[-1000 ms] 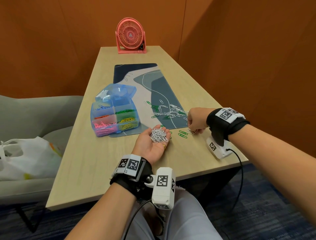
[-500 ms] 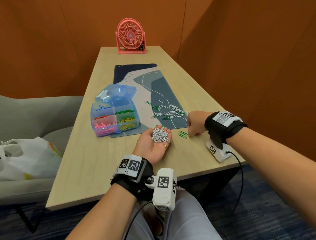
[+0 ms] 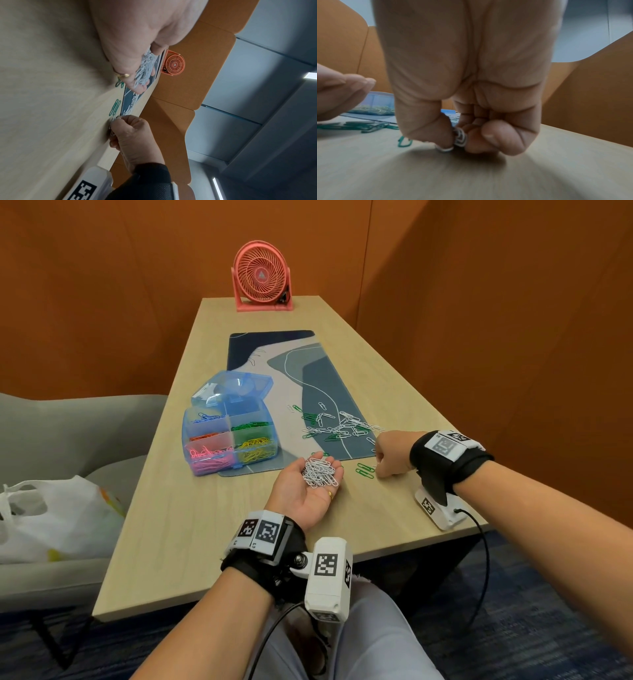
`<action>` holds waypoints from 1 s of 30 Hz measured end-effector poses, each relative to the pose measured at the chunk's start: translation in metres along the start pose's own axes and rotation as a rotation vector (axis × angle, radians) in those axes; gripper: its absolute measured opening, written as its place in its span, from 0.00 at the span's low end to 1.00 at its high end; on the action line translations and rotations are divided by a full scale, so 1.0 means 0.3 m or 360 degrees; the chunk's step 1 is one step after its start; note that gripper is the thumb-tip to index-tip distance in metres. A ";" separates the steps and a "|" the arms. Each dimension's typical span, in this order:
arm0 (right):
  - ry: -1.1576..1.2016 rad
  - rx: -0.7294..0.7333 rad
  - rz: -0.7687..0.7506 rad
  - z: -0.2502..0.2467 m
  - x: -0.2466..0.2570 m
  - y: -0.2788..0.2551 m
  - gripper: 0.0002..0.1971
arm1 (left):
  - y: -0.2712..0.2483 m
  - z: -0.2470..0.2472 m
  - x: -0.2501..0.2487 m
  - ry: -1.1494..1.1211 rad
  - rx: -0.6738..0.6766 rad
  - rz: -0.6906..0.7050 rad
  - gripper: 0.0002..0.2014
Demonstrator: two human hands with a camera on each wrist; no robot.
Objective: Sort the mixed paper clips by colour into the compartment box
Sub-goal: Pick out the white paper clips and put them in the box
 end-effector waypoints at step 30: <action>0.0390 -0.0255 0.0104 -0.105 -0.034 0.048 0.14 | 0.004 0.023 0.008 -0.0034 0.0073 -0.0081 0.18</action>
Point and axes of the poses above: each hand's wrist, its own y-axis towards the middle knuckle, its own z-axis out of the palm, x = y × z, the point moved 4 cm from there along y, towards the middle knuckle, and after that the axes turned 15 degrees about -z, right-handed, at the moved point
